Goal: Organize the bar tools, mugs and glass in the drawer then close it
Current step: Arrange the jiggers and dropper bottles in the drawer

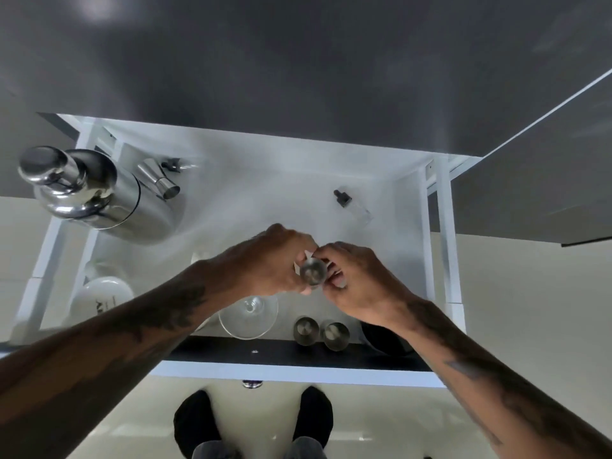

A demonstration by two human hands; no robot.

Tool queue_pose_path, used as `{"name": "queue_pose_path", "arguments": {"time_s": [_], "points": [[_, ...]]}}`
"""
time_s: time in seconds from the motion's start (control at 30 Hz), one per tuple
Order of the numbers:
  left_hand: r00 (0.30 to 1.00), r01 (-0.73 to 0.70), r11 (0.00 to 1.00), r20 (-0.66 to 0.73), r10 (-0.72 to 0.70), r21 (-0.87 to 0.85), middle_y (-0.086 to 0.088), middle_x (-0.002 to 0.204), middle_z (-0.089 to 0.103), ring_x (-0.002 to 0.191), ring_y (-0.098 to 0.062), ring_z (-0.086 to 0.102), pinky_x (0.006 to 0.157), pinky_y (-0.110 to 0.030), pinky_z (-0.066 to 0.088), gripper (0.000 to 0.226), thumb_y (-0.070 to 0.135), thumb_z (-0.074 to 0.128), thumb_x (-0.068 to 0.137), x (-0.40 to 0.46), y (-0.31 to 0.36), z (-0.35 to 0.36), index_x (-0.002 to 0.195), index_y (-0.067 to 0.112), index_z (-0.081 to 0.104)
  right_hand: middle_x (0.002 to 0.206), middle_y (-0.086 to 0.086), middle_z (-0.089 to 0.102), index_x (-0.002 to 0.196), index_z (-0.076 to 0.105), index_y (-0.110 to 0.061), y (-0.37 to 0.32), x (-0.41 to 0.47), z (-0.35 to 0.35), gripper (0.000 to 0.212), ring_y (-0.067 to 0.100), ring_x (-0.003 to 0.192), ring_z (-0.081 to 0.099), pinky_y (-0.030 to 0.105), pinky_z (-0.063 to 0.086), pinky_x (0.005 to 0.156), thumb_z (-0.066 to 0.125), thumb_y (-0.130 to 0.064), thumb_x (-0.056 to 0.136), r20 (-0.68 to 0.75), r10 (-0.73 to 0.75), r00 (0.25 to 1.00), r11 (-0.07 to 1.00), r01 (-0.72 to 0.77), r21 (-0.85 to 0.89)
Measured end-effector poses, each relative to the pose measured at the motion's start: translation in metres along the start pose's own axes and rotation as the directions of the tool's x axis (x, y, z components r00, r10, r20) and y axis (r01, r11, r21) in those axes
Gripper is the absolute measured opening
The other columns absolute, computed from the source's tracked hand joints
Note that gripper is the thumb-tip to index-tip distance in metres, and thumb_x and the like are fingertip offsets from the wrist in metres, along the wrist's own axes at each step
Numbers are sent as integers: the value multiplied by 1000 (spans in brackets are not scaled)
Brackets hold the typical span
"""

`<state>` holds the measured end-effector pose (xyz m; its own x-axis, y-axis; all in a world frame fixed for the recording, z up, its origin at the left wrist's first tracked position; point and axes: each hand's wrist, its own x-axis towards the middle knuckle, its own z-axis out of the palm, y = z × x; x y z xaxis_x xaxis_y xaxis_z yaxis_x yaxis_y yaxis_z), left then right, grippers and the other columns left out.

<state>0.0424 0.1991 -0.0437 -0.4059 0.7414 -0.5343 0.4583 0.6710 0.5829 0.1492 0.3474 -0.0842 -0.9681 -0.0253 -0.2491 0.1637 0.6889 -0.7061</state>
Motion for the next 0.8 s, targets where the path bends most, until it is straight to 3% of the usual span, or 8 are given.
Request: {"name": "queue_pose_path", "arguments": {"time_s": [0.1,0.27,0.33,0.5,0.57,0.63,0.7,0.8], "points": [[988,90,988,113,-104,127,0,98,69,83,-16,66,63,-27,51,45,31,86,66,4,-3,9,106,21,68,96,6,69,105,67,-11,3,3,12,28,20,79,69,36,60,68,72,-4,78,145,5,989,1000,0,-31],[966,127,965,193,-173,230,0,69,61,58,-14,58,45,-20,36,14,19,81,75,17,3,15,79,13,68,92,0,67,110,64,-16,5,7,26,36,15,73,64,33,58,65,74,-5,77,268,49,962,986,-3,-169],[963,137,963,196,-184,230,0,61,57,51,-12,53,43,-21,37,24,12,77,78,22,0,18,62,16,60,95,0,66,112,63,-18,4,6,26,39,15,75,63,31,57,65,72,-3,78,305,96,948,978,-33,-205],[952,123,972,252,-173,201,-1,58,57,48,-11,53,42,-20,37,27,9,75,79,22,-1,17,58,16,58,102,0,64,119,60,-19,-4,5,20,45,16,80,62,31,57,68,66,3,81,377,152,914,966,-56,-254],[949,125,977,265,-169,175,-3,68,64,55,-13,58,45,-20,41,15,13,77,78,17,3,9,69,13,65,101,-2,62,115,61,-20,-7,9,11,39,14,82,63,30,58,70,63,2,83,352,218,910,950,-115,-291],[975,140,986,163,-153,91,-5,93,71,76,-17,67,61,-27,53,25,22,78,77,9,-1,-7,98,11,71,95,-1,65,103,64,-20,-15,19,-7,26,15,81,67,33,59,71,60,-1,85,216,218,952,951,-158,-264],[985,139,989,-97,-143,-46,-3,104,73,93,-17,69,81,-32,56,34,29,75,78,-10,-9,-28,110,17,70,89,3,71,94,68,-16,-33,38,-26,13,19,75,69,36,59,71,63,-7,86,-12,143,990,976,-144,-162],[840,146,950,-472,-267,-278,3,94,77,84,-7,71,82,-25,55,25,29,68,84,-60,-21,-46,108,22,72,88,5,74,95,71,-11,-75,94,-27,13,23,78,69,34,56,76,63,-10,84,-232,7,973,996,-27,-84]]}}
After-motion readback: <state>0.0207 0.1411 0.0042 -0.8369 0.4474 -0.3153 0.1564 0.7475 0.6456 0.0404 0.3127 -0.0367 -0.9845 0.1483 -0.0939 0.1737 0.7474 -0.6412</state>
